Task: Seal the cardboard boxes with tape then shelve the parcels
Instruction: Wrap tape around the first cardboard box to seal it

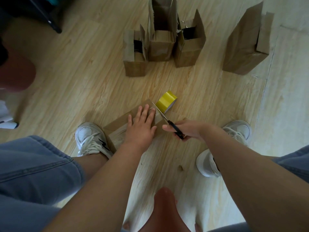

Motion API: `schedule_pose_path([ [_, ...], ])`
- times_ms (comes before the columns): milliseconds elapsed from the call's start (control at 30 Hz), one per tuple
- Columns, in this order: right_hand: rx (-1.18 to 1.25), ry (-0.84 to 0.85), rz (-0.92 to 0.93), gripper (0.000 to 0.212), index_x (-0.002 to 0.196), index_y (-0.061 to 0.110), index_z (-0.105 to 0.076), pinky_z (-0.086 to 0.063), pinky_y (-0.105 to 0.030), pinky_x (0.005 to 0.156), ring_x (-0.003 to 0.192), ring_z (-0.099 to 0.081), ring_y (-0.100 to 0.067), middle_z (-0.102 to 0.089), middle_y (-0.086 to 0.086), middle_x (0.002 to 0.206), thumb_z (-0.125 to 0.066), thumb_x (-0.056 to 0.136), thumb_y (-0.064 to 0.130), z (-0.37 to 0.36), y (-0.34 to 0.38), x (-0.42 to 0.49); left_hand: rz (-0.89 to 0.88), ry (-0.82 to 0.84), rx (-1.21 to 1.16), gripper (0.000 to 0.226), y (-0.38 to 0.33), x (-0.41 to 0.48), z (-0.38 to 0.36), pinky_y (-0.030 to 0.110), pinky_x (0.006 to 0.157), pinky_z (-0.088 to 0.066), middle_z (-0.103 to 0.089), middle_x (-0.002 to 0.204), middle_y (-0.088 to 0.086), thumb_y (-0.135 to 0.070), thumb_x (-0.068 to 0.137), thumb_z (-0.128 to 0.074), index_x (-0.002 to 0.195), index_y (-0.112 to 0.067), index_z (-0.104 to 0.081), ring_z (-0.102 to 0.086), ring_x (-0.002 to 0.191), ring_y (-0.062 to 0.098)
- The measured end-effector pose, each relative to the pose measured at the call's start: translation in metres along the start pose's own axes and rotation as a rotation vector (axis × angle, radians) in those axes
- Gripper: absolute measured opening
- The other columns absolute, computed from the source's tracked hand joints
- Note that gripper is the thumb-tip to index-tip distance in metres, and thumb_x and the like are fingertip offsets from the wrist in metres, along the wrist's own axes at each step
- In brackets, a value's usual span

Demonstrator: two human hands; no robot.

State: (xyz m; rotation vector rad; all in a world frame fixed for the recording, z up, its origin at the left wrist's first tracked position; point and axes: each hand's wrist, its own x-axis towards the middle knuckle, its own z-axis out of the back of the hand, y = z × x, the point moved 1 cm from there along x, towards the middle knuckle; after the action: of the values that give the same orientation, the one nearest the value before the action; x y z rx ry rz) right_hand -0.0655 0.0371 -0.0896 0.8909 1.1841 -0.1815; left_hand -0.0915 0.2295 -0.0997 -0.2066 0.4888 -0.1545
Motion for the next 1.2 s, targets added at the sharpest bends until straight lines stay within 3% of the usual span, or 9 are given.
schedule_pose_path([
  [167, -0.027, -0.068, 0.025, 0.081, 0.082, 0.014, -0.060, -0.054, -0.035, 0.083, 0.071, -0.055, -0.019, -0.058, -0.004, 0.073, -0.058, 0.056, 0.091, 0.003, -0.003, 0.007, -0.004, 0.000, 0.005, 0.062, 0.001, 0.000, -0.001, 0.050, 0.122, 0.005, 0.020, 0.163, -0.004, -0.041, 0.106, -0.026, 0.156, -0.028, 0.008, 0.020, 0.150, 0.017],
  [333, -0.060, -0.170, 0.035, 0.058, 0.080, 0.013, -0.061, -0.052, -0.034, 0.085, 0.068, -0.057, -0.016, -0.058, -0.002, 0.069, -0.066, 0.079, 0.071, 0.003, -0.007, 0.007, -0.001, 0.009, -0.007, 0.062, 0.000, 0.000, 0.001, 0.049, 0.121, 0.008, 0.020, 0.163, -0.004, -0.040, 0.106, -0.026, 0.156, -0.027, 0.008, 0.020, 0.149, 0.017],
  [700, 0.026, -0.280, 0.048, 0.052, 0.076, 0.008, -0.066, -0.049, -0.035, 0.075, 0.063, -0.057, -0.019, -0.060, -0.005, 0.063, -0.075, 0.078, 0.059, 0.000, -0.003, 0.002, 0.008, 0.019, -0.006, 0.063, 0.000, 0.001, 0.001, 0.049, 0.120, 0.008, 0.020, 0.163, -0.005, -0.041, 0.106, -0.027, 0.156, -0.028, 0.009, 0.020, 0.150, 0.017],
  [833, 0.115, -0.224, 0.038, 0.054, 0.076, 0.009, -0.065, -0.053, -0.035, 0.076, 0.062, -0.058, -0.018, -0.060, -0.007, 0.064, -0.073, 0.078, 0.062, -0.003, 0.000, -0.001, 0.007, 0.014, -0.004, 0.063, -0.001, 0.000, 0.002, 0.049, 0.121, 0.007, 0.020, 0.163, -0.004, -0.040, 0.106, -0.027, 0.157, -0.028, 0.008, 0.020, 0.150, 0.017],
  [967, 0.420, -0.113, 0.051, 0.053, 0.090, 0.011, -0.060, -0.044, -0.025, 0.057, 0.054, -0.049, -0.011, -0.053, -0.001, 0.065, -0.070, 0.079, 0.061, -0.008, 0.009, -0.006, 0.000, 0.008, -0.004, 0.063, -0.001, 0.000, 0.003, 0.049, 0.120, 0.006, 0.018, 0.164, -0.004, -0.040, 0.106, -0.029, 0.157, -0.027, 0.006, 0.018, 0.150, 0.018],
  [1067, 0.470, -0.127, 0.113, 0.049, 0.091, 0.011, -0.059, -0.044, -0.027, 0.058, 0.057, -0.049, -0.012, -0.053, -0.001, 0.068, -0.067, 0.084, 0.058, -0.002, 0.007, -0.009, -0.001, 0.008, -0.014, 0.063, 0.000, 0.000, 0.004, 0.049, 0.121, 0.006, 0.017, 0.164, -0.004, -0.040, 0.106, -0.029, 0.157, -0.028, 0.005, 0.018, 0.150, 0.018],
  [1200, 0.503, -0.118, 0.135, 0.052, 0.091, 0.014, -0.061, -0.047, -0.030, 0.065, 0.060, -0.051, -0.014, -0.055, 0.001, 0.068, -0.068, 0.076, 0.063, 0.006, -0.003, -0.015, -0.004, 0.005, -0.014, 0.063, 0.000, 0.000, 0.004, 0.049, 0.121, 0.005, 0.017, 0.164, -0.004, -0.041, 0.106, -0.029, 0.157, -0.028, 0.005, 0.017, 0.150, 0.018],
])
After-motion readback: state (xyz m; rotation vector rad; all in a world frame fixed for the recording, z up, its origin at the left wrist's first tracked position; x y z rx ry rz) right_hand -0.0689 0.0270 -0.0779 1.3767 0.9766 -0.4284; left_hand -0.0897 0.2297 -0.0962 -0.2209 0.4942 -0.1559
